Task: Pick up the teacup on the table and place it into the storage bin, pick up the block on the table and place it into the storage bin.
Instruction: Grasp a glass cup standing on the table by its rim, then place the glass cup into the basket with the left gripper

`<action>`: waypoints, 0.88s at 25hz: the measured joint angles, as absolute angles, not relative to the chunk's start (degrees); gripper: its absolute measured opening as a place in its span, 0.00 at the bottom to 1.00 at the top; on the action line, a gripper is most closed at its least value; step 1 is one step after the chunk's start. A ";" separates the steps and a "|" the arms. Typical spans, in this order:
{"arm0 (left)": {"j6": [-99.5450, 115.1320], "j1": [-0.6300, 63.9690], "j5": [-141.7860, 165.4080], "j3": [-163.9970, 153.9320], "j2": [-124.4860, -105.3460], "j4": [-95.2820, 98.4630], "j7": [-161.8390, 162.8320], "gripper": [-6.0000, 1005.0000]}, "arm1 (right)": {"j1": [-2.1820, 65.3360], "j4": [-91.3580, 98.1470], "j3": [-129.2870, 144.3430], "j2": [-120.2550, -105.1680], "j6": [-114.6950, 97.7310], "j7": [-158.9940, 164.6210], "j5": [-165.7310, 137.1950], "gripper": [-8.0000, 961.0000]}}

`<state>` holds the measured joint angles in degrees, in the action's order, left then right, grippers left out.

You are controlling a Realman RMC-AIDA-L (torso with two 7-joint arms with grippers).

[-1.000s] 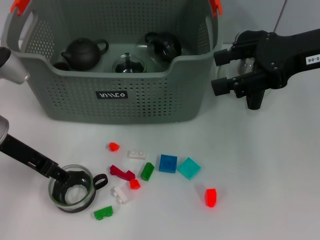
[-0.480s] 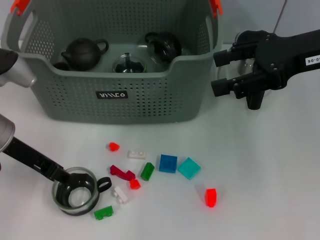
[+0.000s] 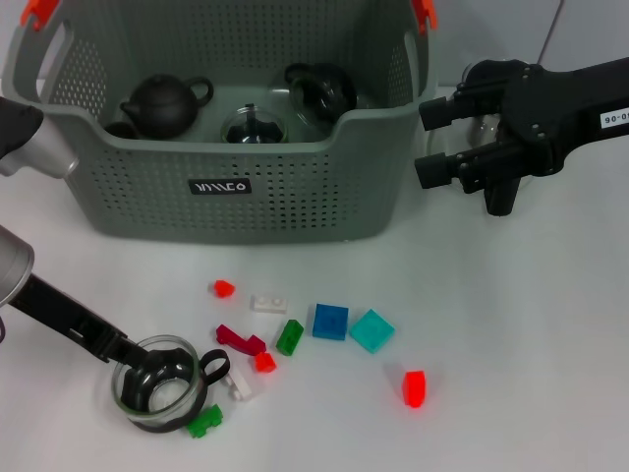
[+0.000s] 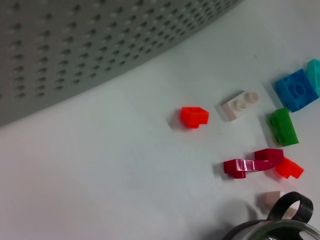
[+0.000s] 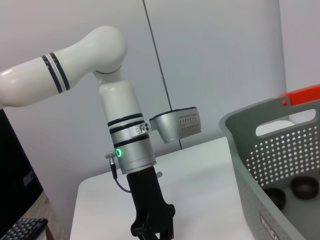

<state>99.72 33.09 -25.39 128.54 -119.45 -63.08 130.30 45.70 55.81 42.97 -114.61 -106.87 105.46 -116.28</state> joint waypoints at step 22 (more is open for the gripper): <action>99.54 33.42 -25.05 129.62 -117.74 -64.14 131.10 0.08 | 45.70 55.81 42.93 -114.52 -106.87 105.30 -116.18 0.92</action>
<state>99.54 33.42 -25.05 129.62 -117.74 -64.14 131.10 45.70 55.81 42.93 -114.52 -106.87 105.30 -116.18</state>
